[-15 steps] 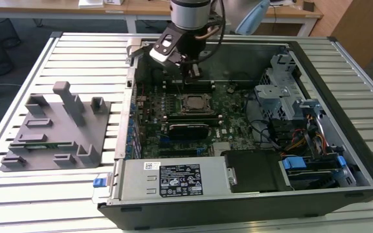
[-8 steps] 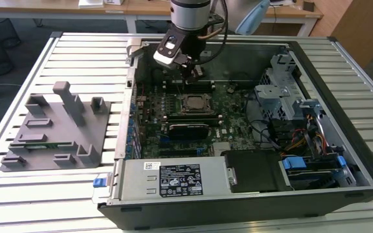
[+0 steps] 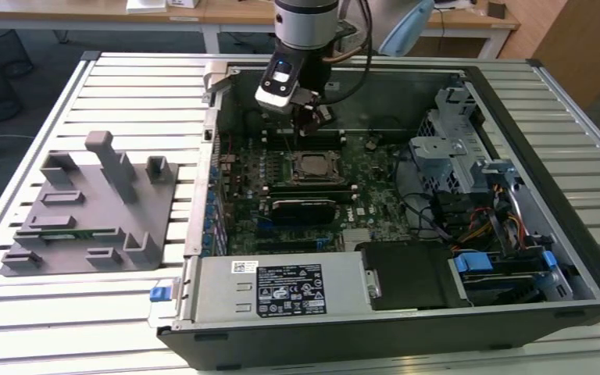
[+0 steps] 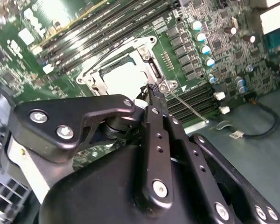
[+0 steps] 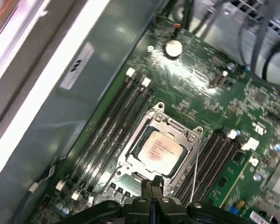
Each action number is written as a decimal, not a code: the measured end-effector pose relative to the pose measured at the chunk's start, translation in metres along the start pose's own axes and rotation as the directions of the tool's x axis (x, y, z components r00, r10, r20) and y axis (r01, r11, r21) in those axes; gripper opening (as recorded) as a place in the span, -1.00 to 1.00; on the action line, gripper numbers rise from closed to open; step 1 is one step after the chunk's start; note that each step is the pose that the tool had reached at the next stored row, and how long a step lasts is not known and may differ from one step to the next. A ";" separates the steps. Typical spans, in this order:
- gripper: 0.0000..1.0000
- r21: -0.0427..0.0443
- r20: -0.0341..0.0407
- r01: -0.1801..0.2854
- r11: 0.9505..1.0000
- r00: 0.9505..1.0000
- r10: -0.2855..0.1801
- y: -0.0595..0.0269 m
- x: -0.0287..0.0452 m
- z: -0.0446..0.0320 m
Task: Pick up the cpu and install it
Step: 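Install the first cpu locking lever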
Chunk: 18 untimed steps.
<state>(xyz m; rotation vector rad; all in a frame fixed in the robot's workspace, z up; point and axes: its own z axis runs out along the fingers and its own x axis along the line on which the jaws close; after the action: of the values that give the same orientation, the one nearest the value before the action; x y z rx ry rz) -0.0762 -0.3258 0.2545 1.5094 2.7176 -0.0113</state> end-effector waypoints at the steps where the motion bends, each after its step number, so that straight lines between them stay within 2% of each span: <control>1: -0.79 -0.001 0.000 0.020 1.000 1.000 -0.020 0.0000 0.0000 0.0001; 5: -0.79 -0.003 -0.001 0.091 0.996 0.996 -0.091 -0.0001 0.0000 0.0008; 9: -0.79 -0.005 -0.001 0.164 0.987 0.987 -0.164 -0.0001 0.0001 0.0017; 13: -0.79 -0.008 -0.001 0.234 0.972 0.972 -0.234 -0.0001 0.0001 0.0023; 15: -0.79 -0.009 -0.001 0.269 0.963 0.963 -0.269 0.0000 0.0001 0.0026; 18: -0.79 -0.011 -0.001 0.322 0.947 0.947 -0.322 0.0000 0.0001 0.0030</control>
<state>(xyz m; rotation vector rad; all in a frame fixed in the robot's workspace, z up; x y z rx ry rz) -0.0762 -0.3258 0.2515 1.0450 2.9269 -0.0029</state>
